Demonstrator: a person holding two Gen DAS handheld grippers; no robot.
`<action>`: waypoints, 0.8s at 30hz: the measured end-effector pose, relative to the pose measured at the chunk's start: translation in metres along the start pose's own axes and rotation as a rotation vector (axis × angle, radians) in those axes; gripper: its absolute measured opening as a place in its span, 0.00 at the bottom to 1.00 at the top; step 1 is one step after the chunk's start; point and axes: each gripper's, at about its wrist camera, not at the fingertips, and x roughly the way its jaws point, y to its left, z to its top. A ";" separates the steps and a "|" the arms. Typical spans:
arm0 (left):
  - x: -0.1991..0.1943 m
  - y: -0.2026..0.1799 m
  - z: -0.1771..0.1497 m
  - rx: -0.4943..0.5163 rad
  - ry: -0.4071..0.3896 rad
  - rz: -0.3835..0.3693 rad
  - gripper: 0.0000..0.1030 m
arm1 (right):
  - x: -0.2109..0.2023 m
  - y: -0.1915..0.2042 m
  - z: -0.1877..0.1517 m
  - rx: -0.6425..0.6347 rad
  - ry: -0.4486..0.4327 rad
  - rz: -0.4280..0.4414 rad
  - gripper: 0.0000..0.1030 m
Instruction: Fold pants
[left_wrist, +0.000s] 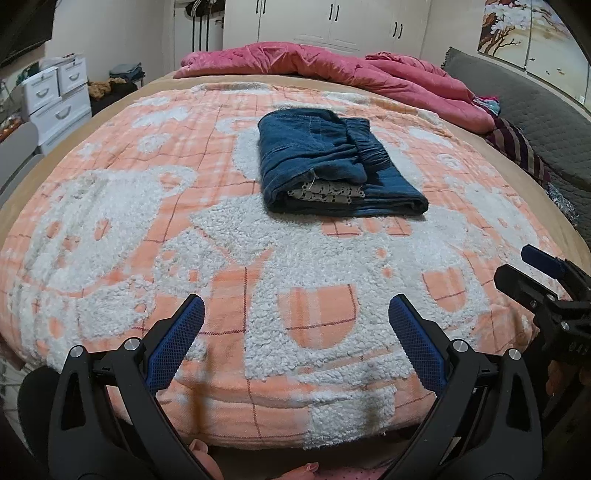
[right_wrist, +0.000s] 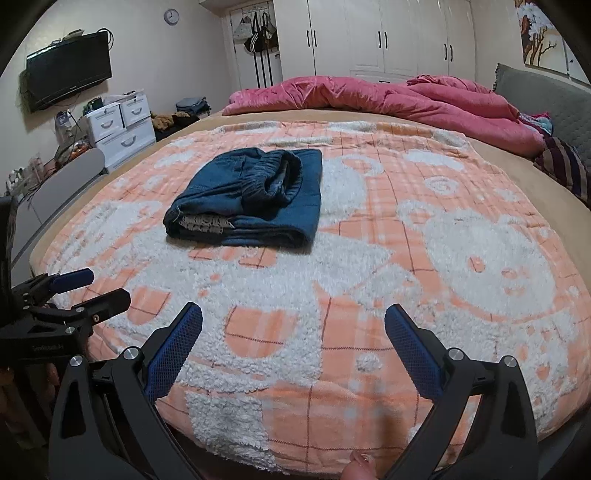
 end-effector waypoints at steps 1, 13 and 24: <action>0.002 0.001 0.000 -0.001 0.004 0.003 0.91 | 0.001 0.000 -0.001 -0.001 0.002 -0.004 0.96; 0.009 0.003 -0.001 -0.019 0.021 -0.010 0.91 | 0.011 0.001 -0.005 -0.005 0.025 -0.011 0.96; 0.010 0.003 -0.001 -0.024 0.033 -0.019 0.91 | 0.014 0.001 -0.004 -0.009 0.032 -0.018 0.96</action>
